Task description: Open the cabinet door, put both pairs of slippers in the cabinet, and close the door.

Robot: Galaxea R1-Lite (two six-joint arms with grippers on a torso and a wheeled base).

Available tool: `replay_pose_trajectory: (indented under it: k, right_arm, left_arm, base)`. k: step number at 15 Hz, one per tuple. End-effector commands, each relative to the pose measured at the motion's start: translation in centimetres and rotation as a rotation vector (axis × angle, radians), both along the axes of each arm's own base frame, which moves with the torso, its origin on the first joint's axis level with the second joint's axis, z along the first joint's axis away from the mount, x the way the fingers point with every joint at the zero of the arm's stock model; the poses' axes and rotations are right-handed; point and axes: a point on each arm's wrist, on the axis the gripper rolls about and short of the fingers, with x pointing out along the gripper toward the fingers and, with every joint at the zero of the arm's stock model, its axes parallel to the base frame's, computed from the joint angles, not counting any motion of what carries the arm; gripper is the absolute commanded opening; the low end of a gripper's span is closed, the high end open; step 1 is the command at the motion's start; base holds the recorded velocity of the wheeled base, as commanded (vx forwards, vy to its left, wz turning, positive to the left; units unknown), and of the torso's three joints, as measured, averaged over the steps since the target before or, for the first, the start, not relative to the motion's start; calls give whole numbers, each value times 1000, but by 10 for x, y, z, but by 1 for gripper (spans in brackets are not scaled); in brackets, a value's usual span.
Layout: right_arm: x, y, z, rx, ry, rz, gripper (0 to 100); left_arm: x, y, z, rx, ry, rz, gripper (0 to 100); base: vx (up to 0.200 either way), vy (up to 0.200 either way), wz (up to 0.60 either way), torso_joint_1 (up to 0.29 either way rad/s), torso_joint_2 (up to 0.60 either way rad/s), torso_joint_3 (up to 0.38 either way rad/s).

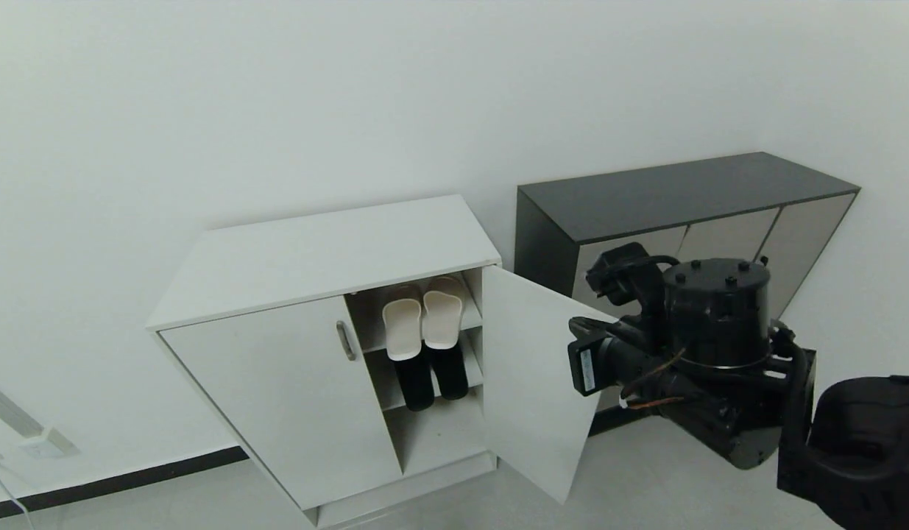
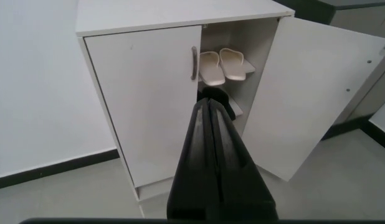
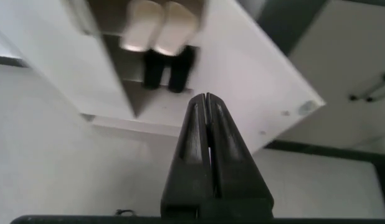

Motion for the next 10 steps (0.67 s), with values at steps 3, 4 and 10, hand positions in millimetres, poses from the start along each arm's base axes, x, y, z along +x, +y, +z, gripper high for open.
replay_pose_trajectory:
  k: [3,4,10]
  right_arm:
    - [64,-16,26,25,0,-63,0]
    - [76,-18,32,35,13,-54,0]
    - [140,-29,13,39,48,-97,0]
  left_arm:
    - [0,0,0,-1,0,2,0]
    - [0,0,0,-1,0,0,0]
    - [0,0,0,-1,0,0,0]
  base:
    - [0,0,0,0,0,0]
    - [0,0,0,0,0,0]
    - [0,0,0,0,0,0]
